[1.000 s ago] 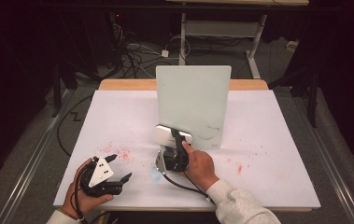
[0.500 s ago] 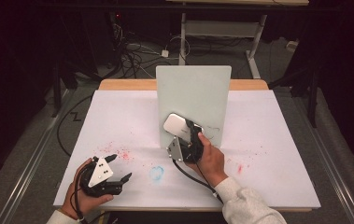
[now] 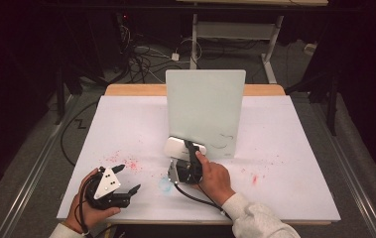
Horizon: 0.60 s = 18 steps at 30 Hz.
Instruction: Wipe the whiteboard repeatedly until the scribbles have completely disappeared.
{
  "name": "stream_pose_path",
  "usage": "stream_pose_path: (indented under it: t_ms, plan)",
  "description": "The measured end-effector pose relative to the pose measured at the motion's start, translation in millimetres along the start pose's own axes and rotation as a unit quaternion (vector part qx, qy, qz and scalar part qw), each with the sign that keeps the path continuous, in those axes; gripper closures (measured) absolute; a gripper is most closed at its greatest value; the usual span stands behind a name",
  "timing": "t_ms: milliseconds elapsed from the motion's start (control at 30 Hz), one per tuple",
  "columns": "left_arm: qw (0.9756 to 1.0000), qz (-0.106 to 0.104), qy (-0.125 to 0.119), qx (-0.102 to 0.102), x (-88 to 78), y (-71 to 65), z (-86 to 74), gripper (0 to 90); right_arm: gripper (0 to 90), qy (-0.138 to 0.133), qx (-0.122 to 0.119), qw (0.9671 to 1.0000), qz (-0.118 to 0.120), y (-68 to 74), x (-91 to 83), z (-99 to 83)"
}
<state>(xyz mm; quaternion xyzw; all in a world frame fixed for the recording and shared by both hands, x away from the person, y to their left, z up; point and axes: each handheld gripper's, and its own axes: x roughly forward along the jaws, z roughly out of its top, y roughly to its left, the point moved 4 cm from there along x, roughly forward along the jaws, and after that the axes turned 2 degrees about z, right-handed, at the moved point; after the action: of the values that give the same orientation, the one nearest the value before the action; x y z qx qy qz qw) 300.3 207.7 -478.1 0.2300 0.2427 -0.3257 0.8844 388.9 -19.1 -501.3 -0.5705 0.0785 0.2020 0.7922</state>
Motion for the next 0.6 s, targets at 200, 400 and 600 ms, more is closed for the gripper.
stream_pose_path:
  t_ms: [200,400,600]
  plan:
    - [1.0000,0.002,-0.001,-0.002,-0.4,-0.2,0.5,20.4,31.1,0.020,0.015,0.9995,-0.019,-9.1,-3.7,-11.8]
    - [1.0000,0.002,-0.001,-0.002,-0.6,0.0,0.6,20.5,31.1,0.020,0.038,0.9969,-0.066,-26.4,-2.1,0.3]
    - [1.0000,-0.001,-0.002,-0.004,-0.4,0.8,-0.3,20.5,31.1,0.015,0.017,0.9987,-0.046,-13.2,1.0,7.2]
